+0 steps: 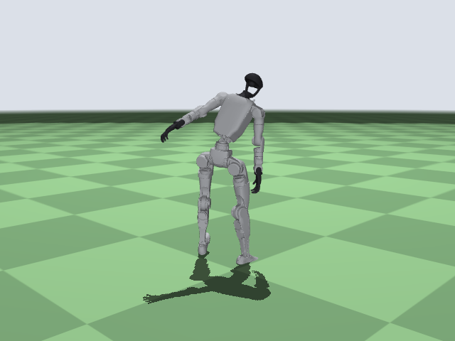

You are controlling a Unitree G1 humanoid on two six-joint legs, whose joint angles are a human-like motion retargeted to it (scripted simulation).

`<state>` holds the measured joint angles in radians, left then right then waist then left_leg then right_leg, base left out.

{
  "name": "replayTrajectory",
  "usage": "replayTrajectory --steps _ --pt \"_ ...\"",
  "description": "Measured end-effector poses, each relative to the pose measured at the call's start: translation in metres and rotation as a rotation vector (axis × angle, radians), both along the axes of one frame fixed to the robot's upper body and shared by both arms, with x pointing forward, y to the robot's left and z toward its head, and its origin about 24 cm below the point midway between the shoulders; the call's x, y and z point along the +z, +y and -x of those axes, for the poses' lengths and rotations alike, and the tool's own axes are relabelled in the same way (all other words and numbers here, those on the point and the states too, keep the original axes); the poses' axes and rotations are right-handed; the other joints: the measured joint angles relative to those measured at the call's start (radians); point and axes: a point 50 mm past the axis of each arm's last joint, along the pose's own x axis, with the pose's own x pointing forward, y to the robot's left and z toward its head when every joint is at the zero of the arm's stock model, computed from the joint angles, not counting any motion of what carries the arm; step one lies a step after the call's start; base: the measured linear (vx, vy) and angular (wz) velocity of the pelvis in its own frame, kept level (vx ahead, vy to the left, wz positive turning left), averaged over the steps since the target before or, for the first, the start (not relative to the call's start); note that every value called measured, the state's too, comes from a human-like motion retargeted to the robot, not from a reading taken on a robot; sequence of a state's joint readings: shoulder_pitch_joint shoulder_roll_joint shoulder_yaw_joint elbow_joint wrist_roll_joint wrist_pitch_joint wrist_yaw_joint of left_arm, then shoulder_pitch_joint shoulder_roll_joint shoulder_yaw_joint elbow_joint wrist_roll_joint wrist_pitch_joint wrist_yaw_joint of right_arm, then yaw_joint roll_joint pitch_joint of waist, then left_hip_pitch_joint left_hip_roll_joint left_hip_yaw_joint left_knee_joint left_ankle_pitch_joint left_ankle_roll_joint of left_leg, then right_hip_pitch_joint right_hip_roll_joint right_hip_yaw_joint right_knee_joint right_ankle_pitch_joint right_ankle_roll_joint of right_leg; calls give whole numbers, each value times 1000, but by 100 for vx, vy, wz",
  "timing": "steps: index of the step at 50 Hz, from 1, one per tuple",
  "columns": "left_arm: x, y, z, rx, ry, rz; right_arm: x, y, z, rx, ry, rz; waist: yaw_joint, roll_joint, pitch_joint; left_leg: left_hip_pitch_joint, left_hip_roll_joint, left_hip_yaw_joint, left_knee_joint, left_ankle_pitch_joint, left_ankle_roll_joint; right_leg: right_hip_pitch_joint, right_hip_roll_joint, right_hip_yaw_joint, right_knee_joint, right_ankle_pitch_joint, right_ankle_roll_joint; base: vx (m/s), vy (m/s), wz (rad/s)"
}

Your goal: In place motions

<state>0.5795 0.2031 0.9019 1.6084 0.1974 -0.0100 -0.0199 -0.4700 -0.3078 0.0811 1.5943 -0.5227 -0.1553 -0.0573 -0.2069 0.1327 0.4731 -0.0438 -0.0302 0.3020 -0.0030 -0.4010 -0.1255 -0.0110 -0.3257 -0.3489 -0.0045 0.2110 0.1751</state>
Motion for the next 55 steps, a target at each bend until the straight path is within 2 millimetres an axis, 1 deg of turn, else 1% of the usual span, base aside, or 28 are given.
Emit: replayTrajectory --steps 5,12,16,21,26,32,35,39,43,45,50,52,55 --pt "4 1 5 -28 25 9 8 -7 -10 -17 -51 14 14 14 44 -56 -12 -14 -9 29 4 -41 -20 -20 -4 18 4 -21 -1 36" --pt "14 -1 20 -51 78 41 19 -13 -23 -36 -129 16 37 44 47 -190 -27 -40 -16 70 19 -150 -40 -43 -13 48 6 -17 -1 37" --pt "17 1 23 -92 99 60 26 -17 -31 -43 -175 14 51 65 47 -267 -34 -56 -22 93 27 -215 -49 -52 -19 66 6 -14 -2 36" --pt "19 9 23 -187 119 74 38 -26 -41 -72 -238 26 77 102 47 -382 -39 -73 -28 125 41 -315 -53 -64 -26 90 2 -14 -3 36" --pt "21 24 21 -293 155 59 53 -36 -53 -109 -305 33 152 132 47 -510 -31 -75 -32 152 60 -448 -44 -49 -29 120 -3 -10 -6 5" --pt "19 43 9 -421 169 31 80 -53 -72 -153 -404 47 230 191 47 -658 -14 -94 -36 179 58 -583 -28 -64 -38 145 -7 -13 -5 25" --pt "17 55 1 -502 192 19 99 -65 -82 -181 -473 70 304 220 47 -742 1 -101 -37 189 57 -667 -14 -64 -37 156 -6 -18 -12 2" --pt "13 59 -8 -558 179 26 124 -72 -97 -185 -559 93 343 253 47 -844 15 -117 -36 198 49 -758 1 -78 -40 166 -16 -8 -8 21" --pt "8 65 -18 -624 166 18 146 -79 -108 -215 -636 98 396 282 47 -933 22 -139 -35 206 49 -838 20 -78 -44 172 -29 -5 -14 15" --pt "5 71 -27 -663 155 5 159 -86 -112 -248 -679 89 436 303 47 -975 25 -151 -36 211 51 -874 28 -76 -45 173 -36 1 -19 16" --pt "-8 82 -60 -763 96 -22 198 -111 -117 -322 -791 97 549 376 47 -1070 35 -175 -37 228 55 -957 54 -76 -42 170 -63 4 -18 13" --pt "-12 86 -72 -797 71 -31 211 -117 -118 -341 -827 103 595 387 47 -1101 42 -177 -40 232 58 -988 66 -77 -43 170 -73 6 -18 -7" --pt "-14 94 -85 -843 40 -46 224 -121 -121 -353 -853 93 652 387 47 -1145 56 -169 -43 237 59 -1033 82 -78 -45 170 -84 5 -18 -10"
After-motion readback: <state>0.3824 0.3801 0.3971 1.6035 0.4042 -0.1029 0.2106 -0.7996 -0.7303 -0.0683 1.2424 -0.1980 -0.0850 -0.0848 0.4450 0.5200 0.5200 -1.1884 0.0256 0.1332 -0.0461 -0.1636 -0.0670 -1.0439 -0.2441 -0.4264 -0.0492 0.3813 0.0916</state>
